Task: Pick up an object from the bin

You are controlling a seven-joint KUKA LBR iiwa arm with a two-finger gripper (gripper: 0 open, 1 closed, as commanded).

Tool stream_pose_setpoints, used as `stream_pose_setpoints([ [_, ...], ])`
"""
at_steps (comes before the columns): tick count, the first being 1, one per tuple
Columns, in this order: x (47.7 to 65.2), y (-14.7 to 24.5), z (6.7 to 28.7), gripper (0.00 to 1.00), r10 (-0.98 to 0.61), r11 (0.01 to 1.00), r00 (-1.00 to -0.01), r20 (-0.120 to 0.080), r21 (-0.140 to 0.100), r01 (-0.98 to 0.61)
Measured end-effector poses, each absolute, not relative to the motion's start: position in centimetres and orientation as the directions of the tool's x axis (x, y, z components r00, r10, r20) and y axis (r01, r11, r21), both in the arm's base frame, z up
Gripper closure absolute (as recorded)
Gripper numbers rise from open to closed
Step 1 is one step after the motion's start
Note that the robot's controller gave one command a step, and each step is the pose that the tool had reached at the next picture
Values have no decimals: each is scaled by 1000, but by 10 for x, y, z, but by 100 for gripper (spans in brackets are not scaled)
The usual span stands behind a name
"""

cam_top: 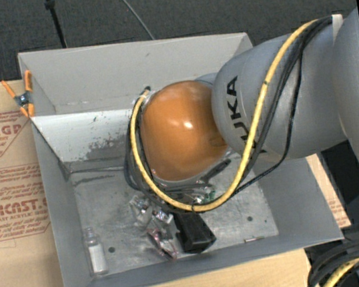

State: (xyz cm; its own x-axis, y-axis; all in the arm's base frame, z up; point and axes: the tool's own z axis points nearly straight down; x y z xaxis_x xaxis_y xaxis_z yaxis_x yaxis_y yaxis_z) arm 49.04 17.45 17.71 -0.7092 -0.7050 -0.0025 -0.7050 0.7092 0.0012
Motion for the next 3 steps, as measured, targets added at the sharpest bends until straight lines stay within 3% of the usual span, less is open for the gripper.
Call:
stream_pose_setpoints([
  [1, 491, 175, 161, 100, -681, 732, -732, -2, 1, -681],
  [3, 498, 152, 173, 100, -682, 731, -731, -3, 0, -682],
])
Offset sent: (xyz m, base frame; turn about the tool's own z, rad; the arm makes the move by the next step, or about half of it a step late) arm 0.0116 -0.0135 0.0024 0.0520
